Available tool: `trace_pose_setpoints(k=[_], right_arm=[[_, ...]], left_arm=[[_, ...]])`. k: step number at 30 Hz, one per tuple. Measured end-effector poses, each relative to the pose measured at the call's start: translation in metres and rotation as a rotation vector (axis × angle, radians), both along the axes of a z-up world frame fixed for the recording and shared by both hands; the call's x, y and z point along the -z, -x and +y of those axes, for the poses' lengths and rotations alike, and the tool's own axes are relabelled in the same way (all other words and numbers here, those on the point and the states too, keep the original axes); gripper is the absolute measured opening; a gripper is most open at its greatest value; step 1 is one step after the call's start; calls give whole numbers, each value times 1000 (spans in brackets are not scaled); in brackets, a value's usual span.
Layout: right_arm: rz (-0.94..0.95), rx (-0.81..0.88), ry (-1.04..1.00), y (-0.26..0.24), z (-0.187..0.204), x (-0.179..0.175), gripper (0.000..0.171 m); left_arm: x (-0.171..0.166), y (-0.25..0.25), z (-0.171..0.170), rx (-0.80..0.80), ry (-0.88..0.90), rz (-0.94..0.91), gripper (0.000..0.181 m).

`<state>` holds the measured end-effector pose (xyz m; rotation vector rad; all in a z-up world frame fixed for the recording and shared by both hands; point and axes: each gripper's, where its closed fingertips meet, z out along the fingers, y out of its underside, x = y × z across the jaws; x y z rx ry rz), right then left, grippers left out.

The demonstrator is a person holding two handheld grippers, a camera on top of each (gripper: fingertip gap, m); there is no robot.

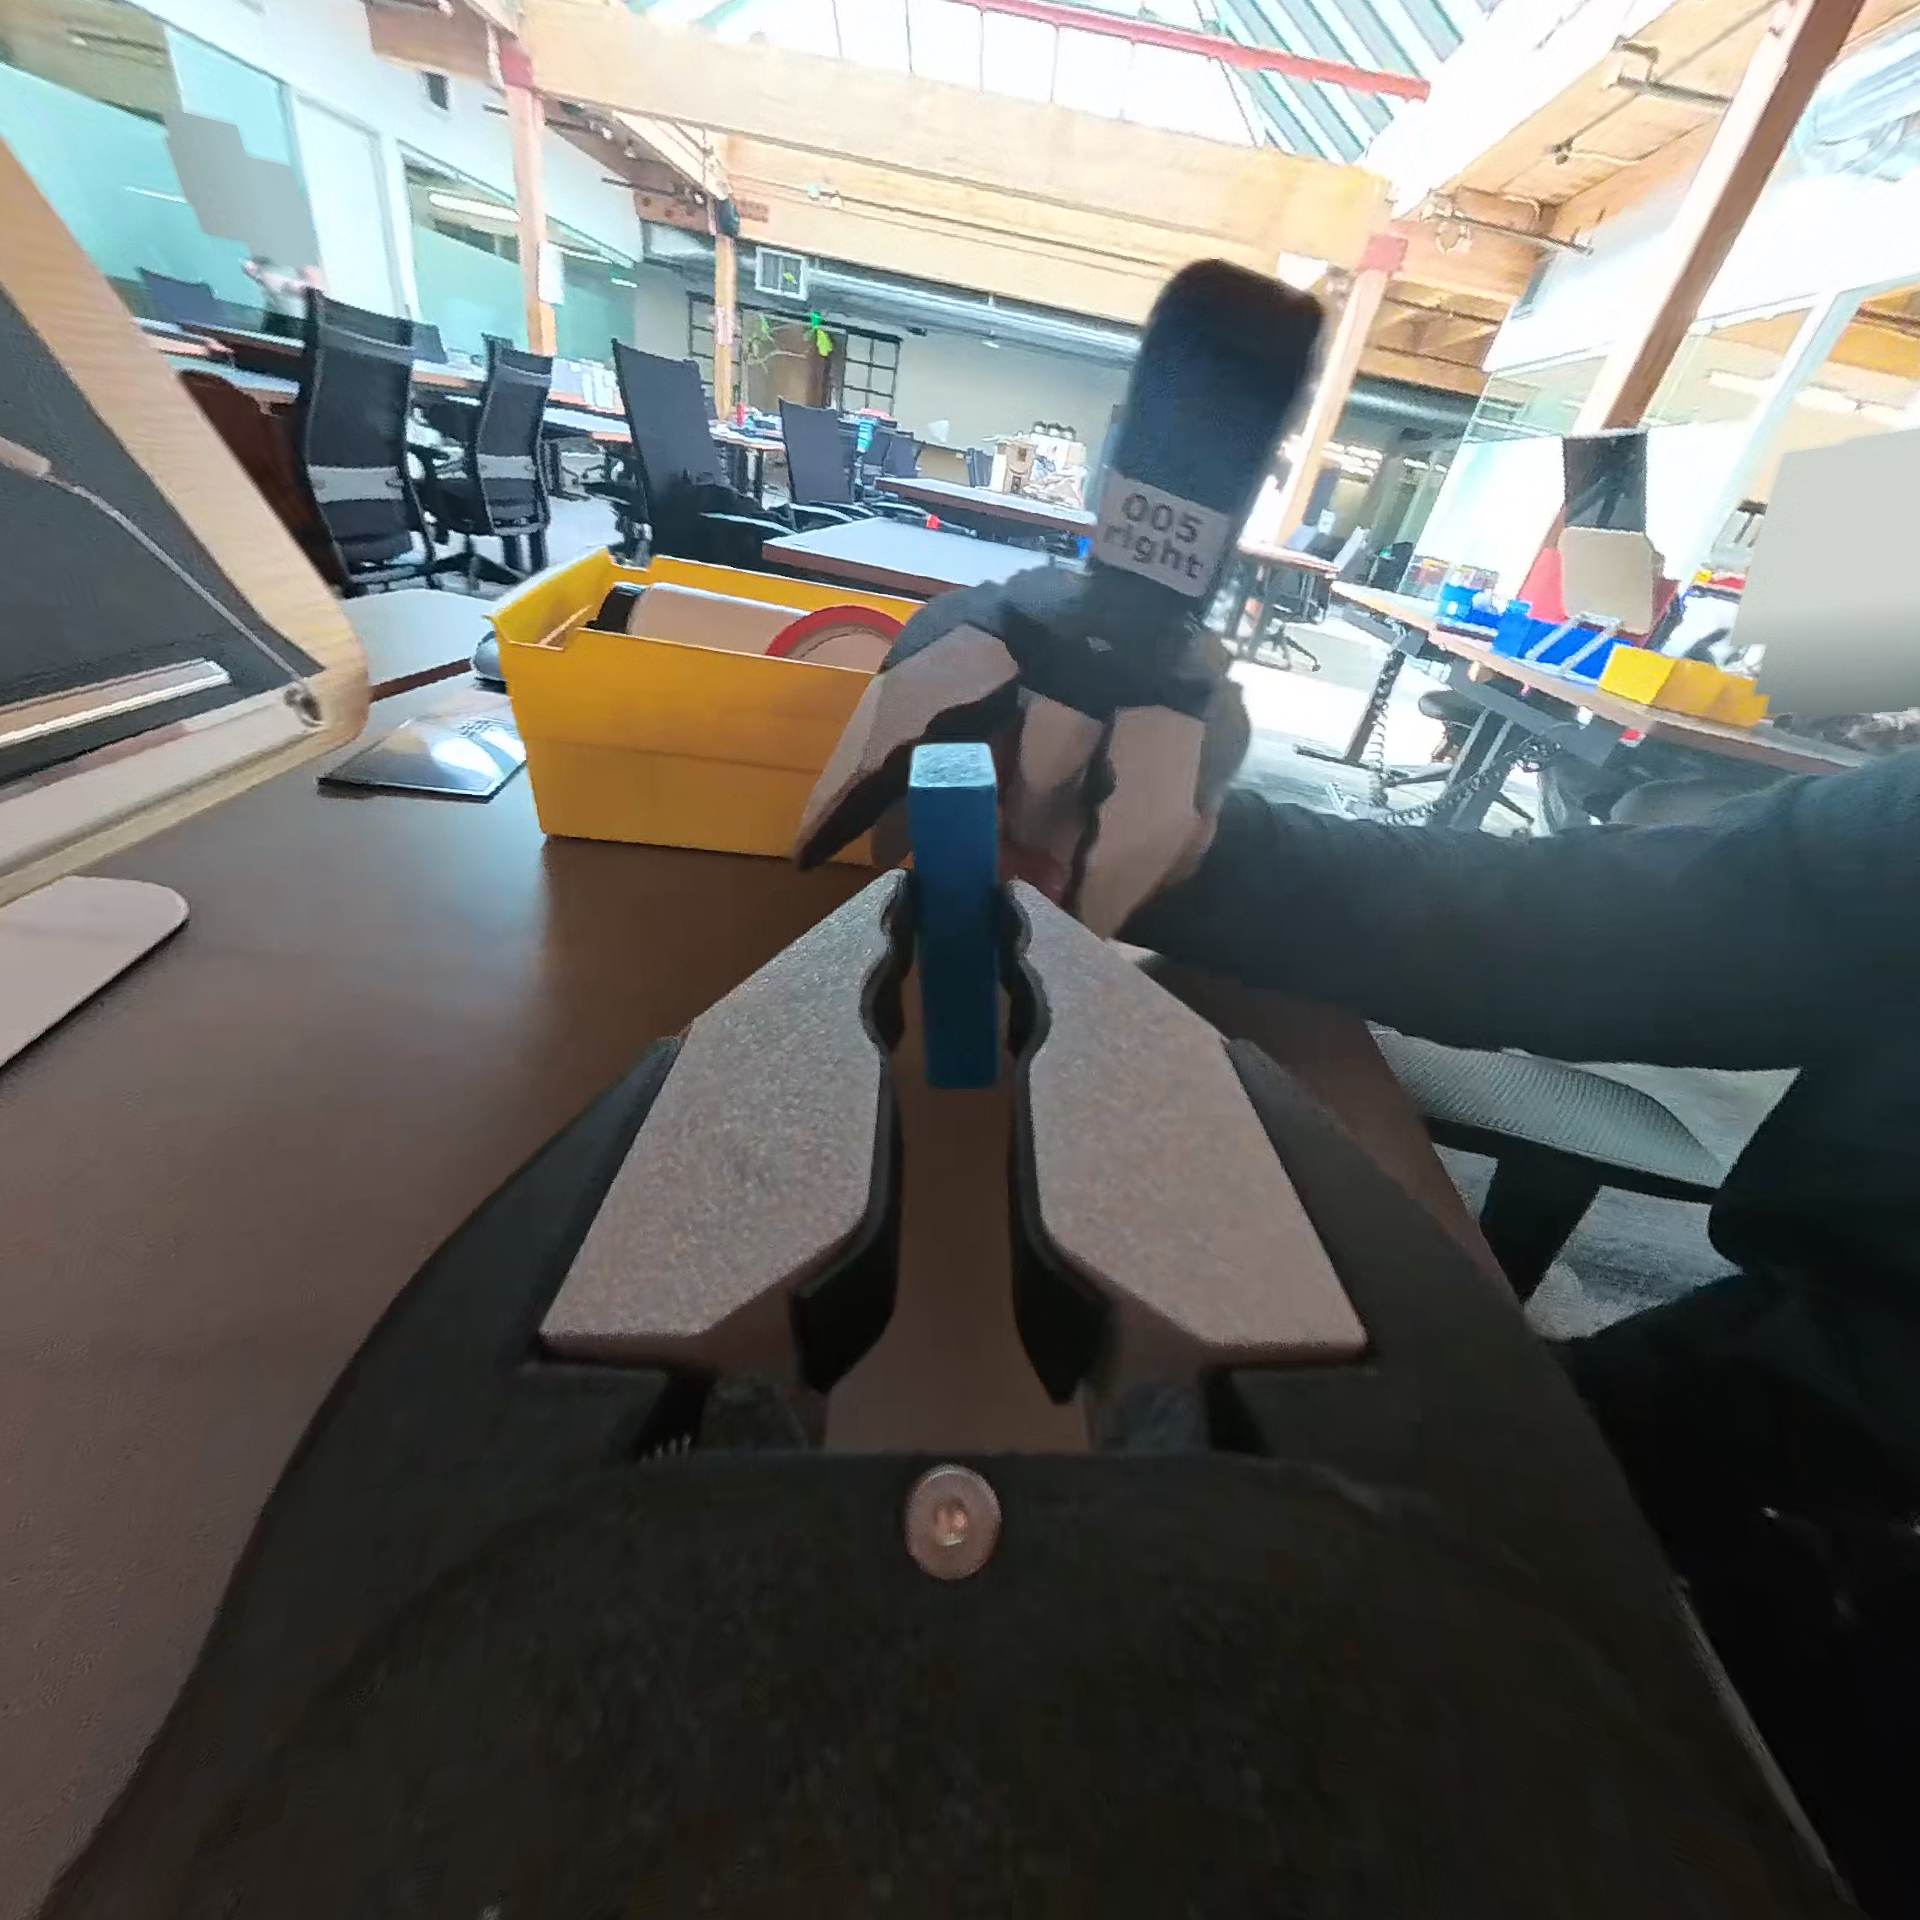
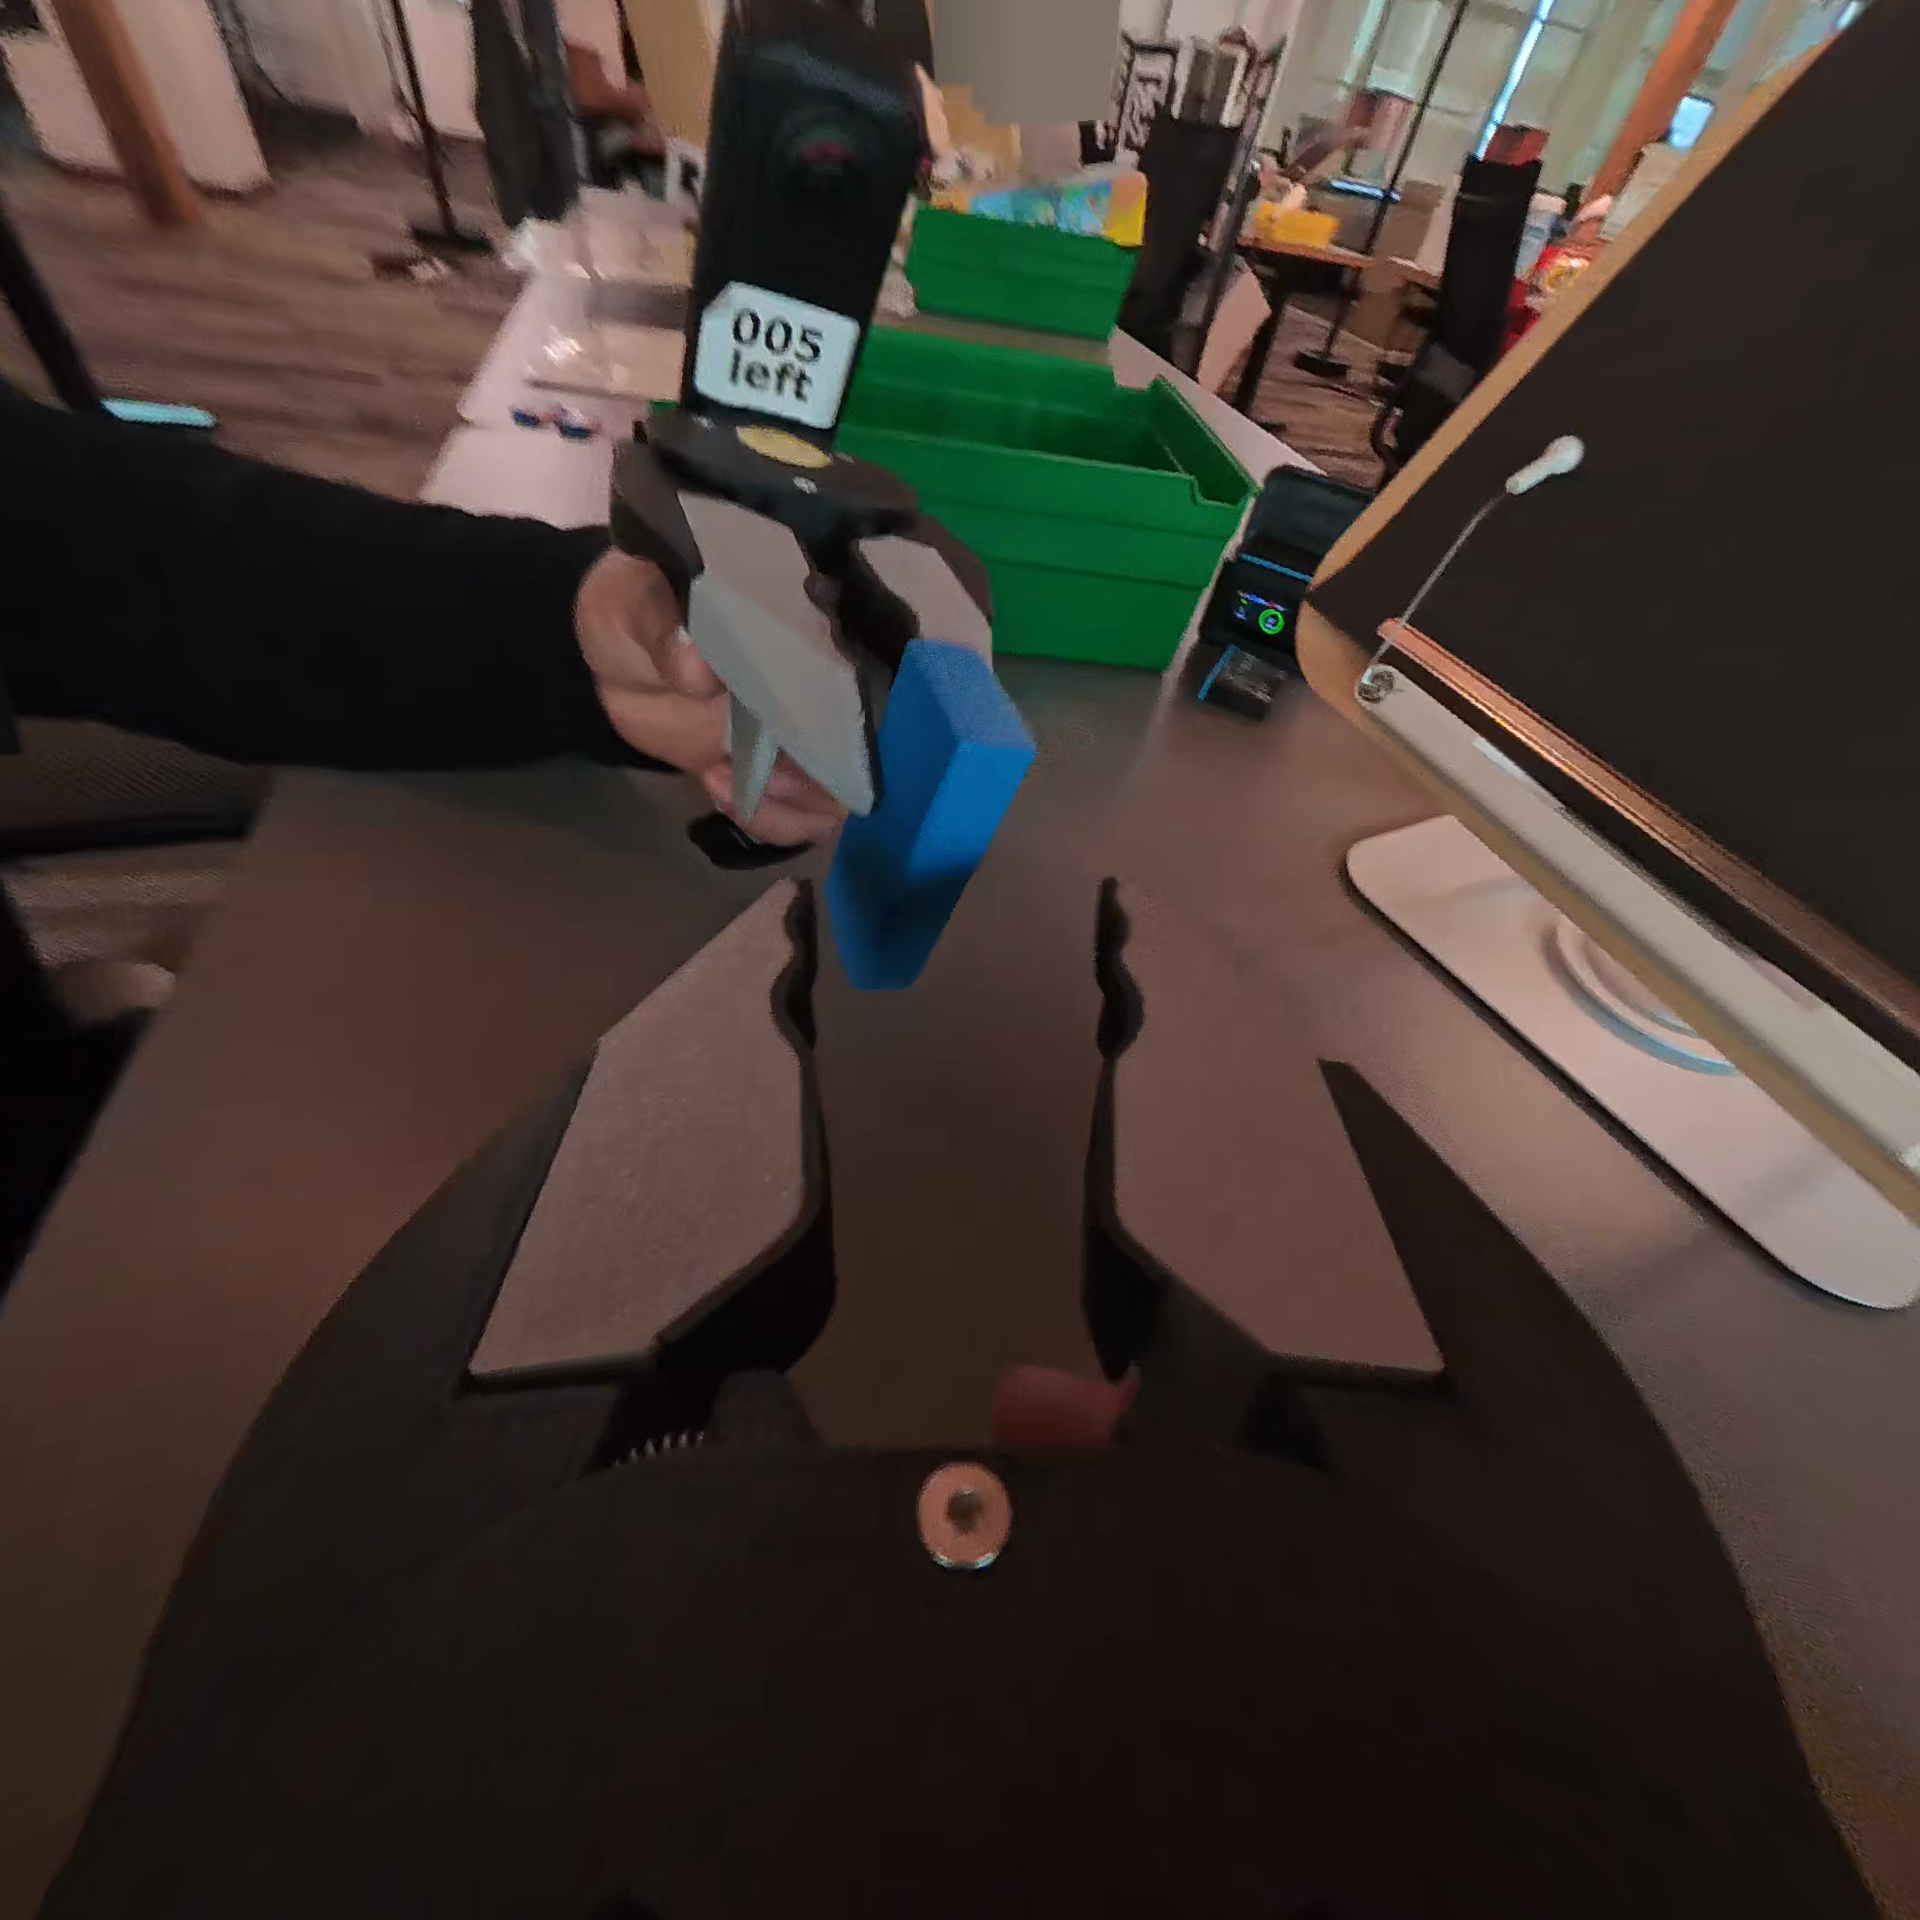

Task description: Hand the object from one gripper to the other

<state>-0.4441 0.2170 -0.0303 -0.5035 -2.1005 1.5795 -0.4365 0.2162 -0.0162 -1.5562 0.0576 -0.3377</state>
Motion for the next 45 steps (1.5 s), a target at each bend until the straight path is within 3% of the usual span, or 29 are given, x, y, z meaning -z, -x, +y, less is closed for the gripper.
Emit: trace_pose_setpoints(k=[3,8,14,21,28,32,37,45], right_arm=[[-6,-61,5,-8,-5,0,19],[96,-8,-94,-4,-2,1,13],[-34,59,-27,9,11,4,12],[-250,69,159,17,24,4,12],[-390,-34,297,9,19,0,12],[-473,-60,304,6,16,8,12],[-545,-123,285,-2,3,20,12],[-401,-171,221,-12,-4,8,12]], left_arm=[[6,-6,1,24,30,11,13],[7,-1,2,-11,31,2,17],[7,12,0,-80,28,22,24],[33,6,7,-144,130,349,30],[42,7,13,-201,166,452,52],[34,15,13,-266,123,499,63],[39,0,17,-231,119,590,69],[36,-8,15,-164,113,480,42]])
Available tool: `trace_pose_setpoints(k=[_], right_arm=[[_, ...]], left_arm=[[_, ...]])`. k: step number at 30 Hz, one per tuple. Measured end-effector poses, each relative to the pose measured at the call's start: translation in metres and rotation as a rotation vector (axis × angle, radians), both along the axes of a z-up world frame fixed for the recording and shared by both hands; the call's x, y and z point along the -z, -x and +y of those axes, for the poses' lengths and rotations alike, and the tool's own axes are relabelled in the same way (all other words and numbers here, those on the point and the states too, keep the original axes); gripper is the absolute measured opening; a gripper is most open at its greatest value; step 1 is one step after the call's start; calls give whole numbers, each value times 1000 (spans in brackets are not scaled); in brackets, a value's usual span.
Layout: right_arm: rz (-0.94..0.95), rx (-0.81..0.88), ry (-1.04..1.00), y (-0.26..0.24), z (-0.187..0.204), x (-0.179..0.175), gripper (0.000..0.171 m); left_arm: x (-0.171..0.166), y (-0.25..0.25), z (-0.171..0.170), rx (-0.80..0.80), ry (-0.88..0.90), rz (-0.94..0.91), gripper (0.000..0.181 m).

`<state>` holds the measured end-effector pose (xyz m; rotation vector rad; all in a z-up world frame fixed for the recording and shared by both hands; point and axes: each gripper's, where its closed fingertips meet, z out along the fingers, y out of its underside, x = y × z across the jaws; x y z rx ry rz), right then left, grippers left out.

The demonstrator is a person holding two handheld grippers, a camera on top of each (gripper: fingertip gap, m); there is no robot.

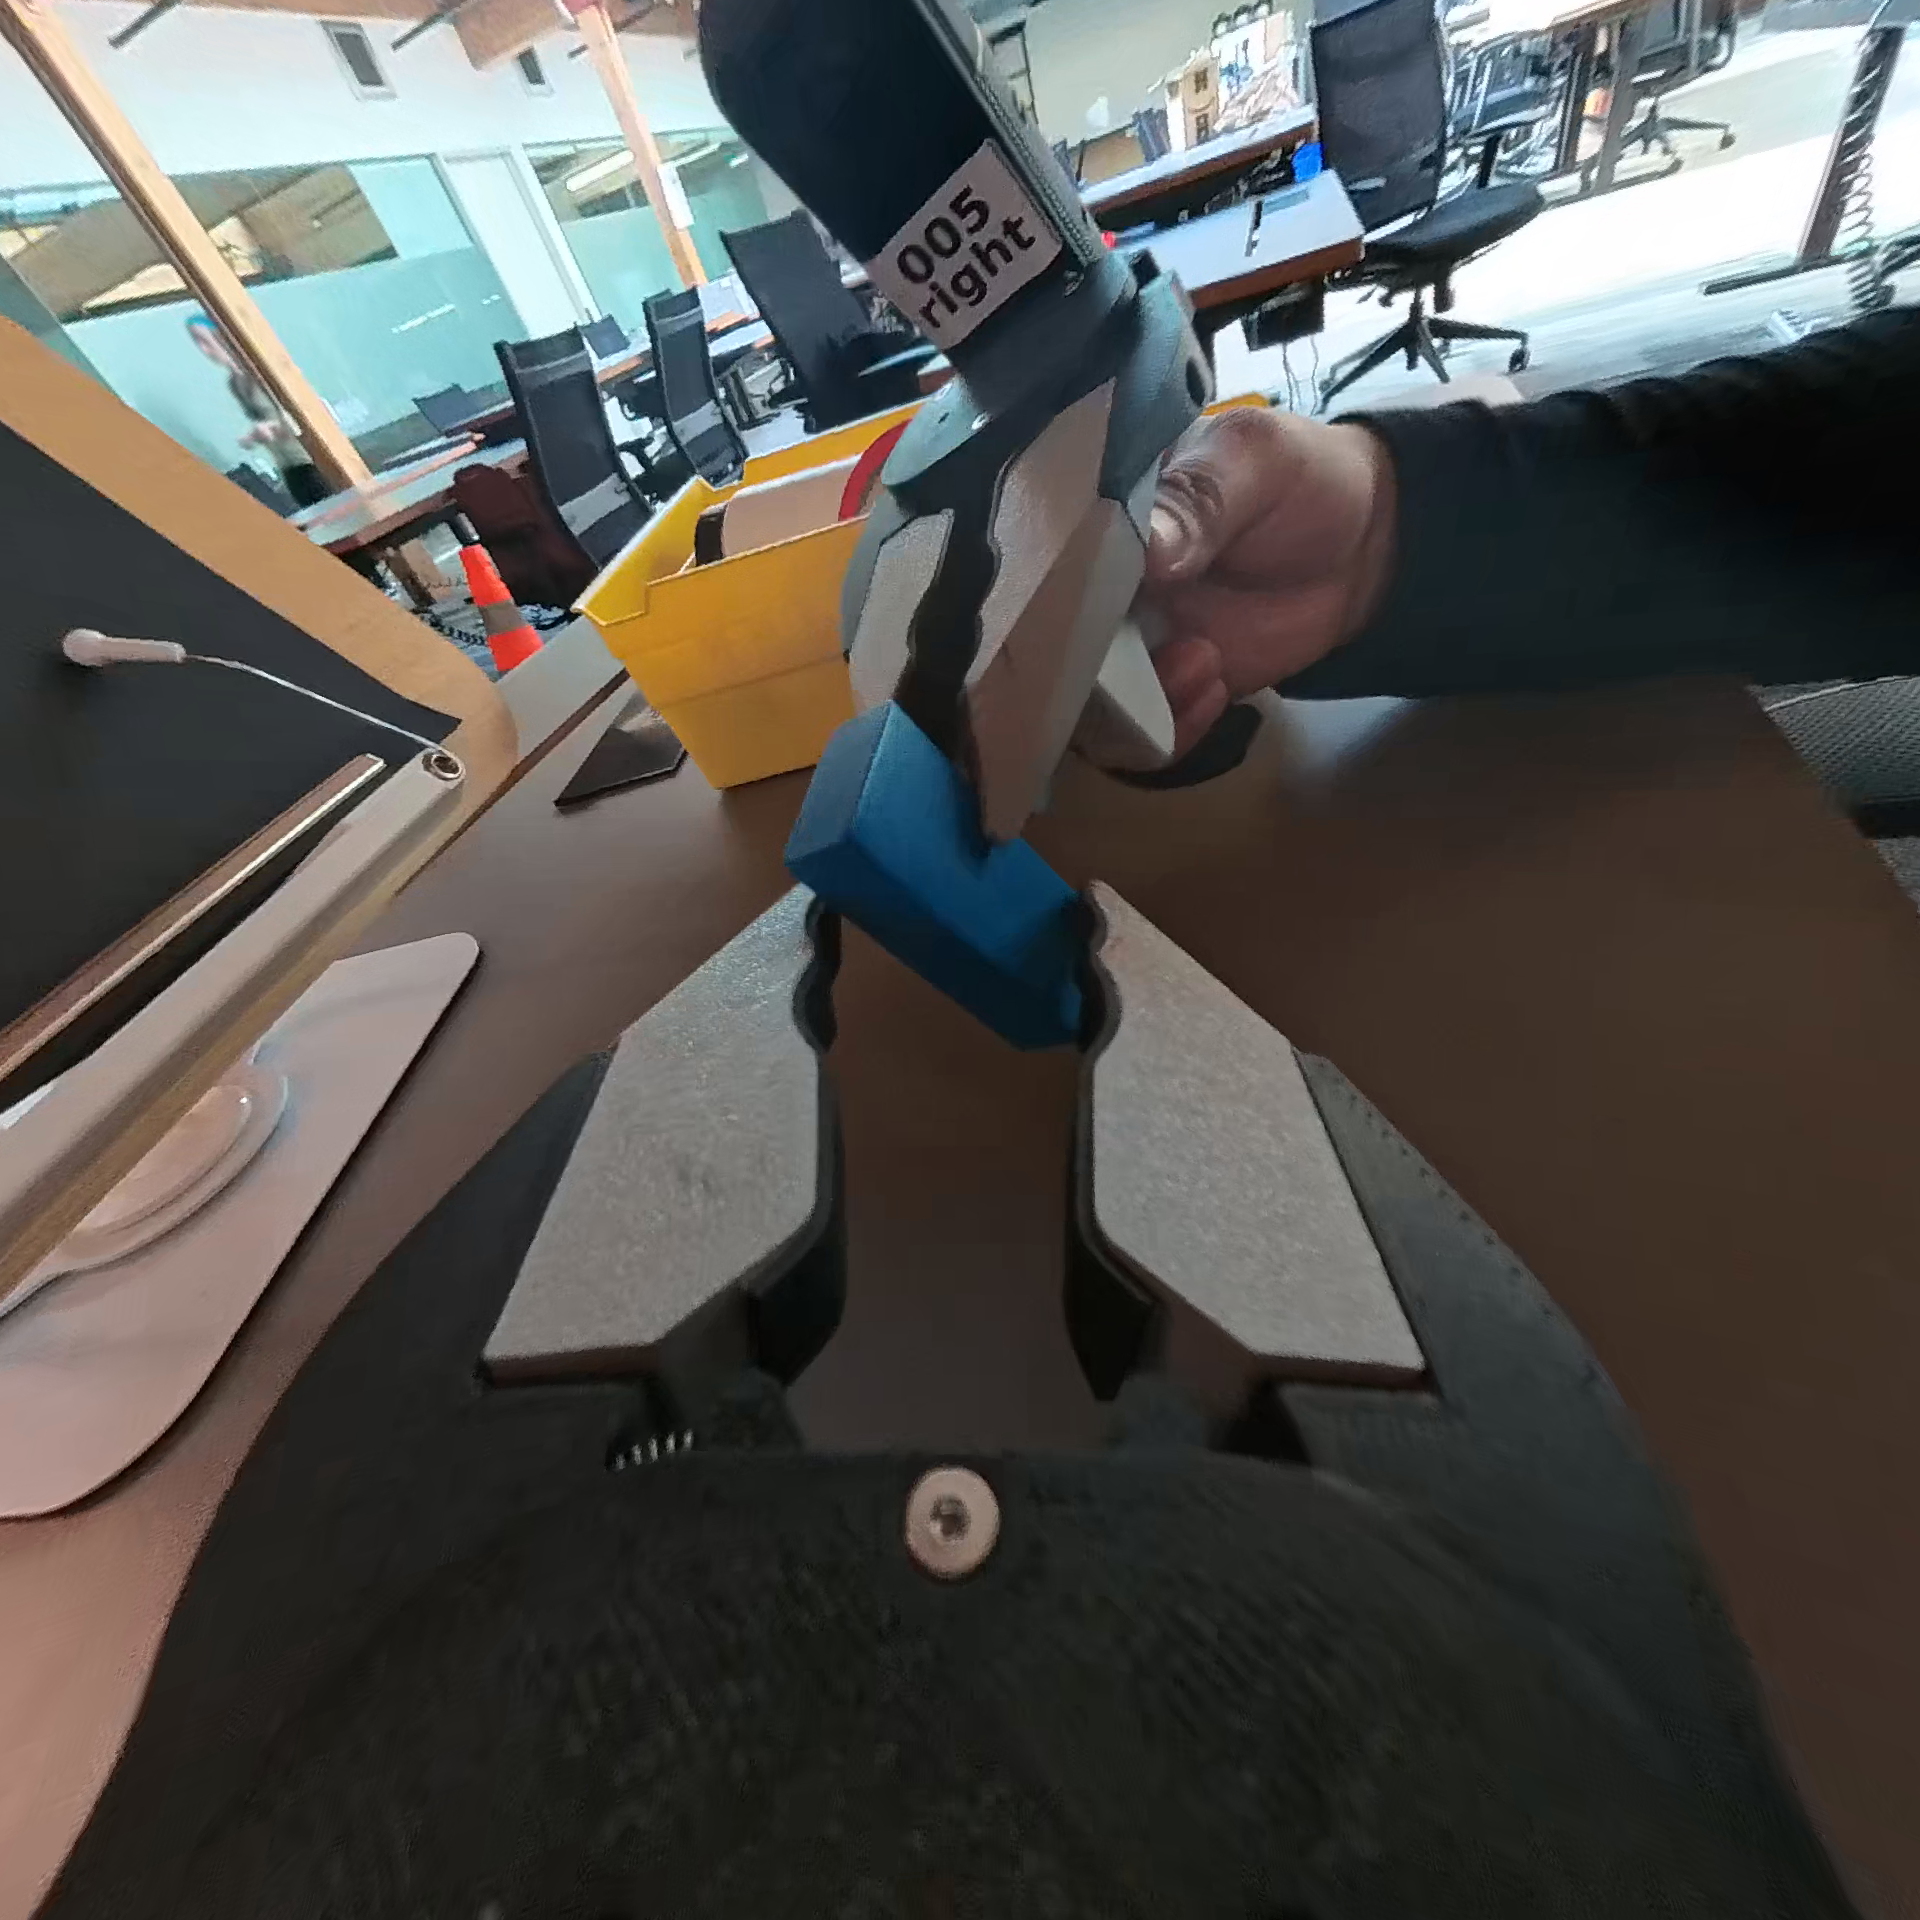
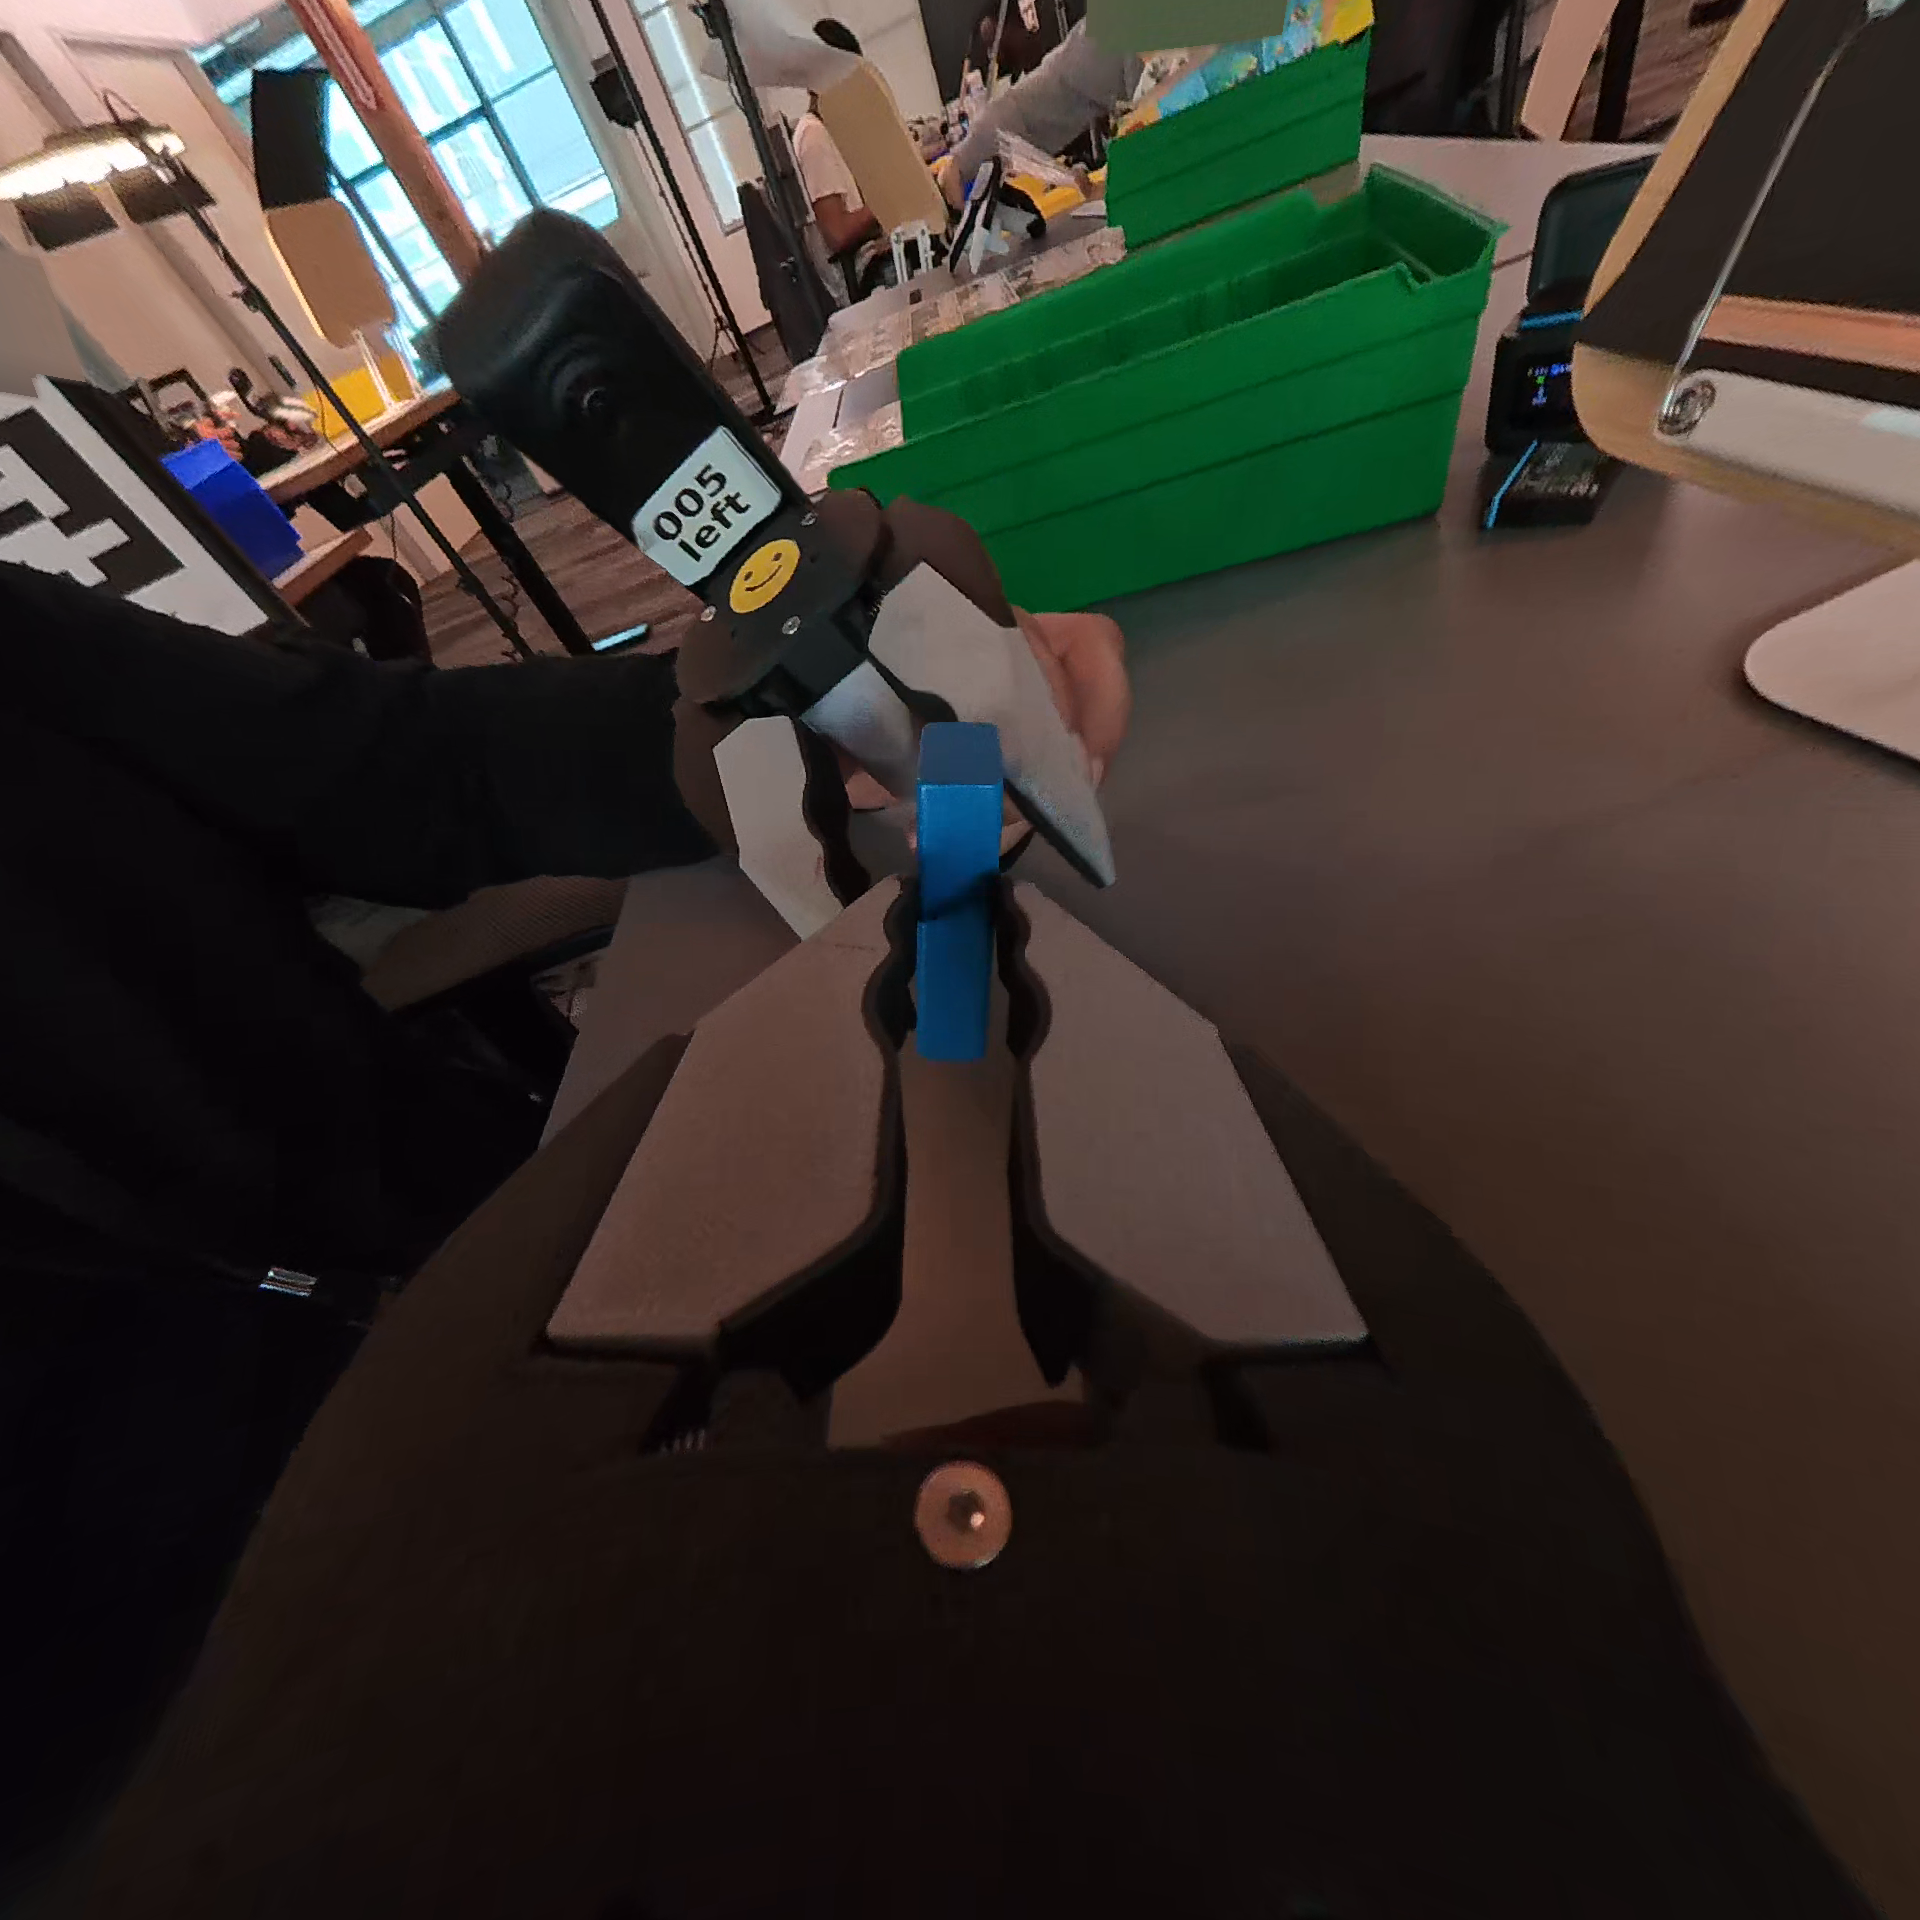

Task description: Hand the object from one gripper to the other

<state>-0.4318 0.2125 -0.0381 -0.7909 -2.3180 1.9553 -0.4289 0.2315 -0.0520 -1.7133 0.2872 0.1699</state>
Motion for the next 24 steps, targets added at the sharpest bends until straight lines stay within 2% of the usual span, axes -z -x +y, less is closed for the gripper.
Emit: trace_pose_setpoints(k=[6,10,12,15,18,24], right_arm=[[87,-27,5,-7,-2,-10,15],[74,2,-4,-2,2,-8,22],[40,-6,30,-2,5,-10,27],[-17,-6,104,0,10,-16,41],[-88,-15,142,2,12,-14,53],[-152,-83,131,-7,0,-5,72]], left_arm=[[-3,-7,-3,50,8,12,17],[-1,4,-2,-2,26,68,14],[-1,16,-2,-82,24,179,14],[-1,31,-6,-196,41,492,13],[-4,30,-7,-230,31,764,13],[-6,25,-7,-237,13,935,13]])
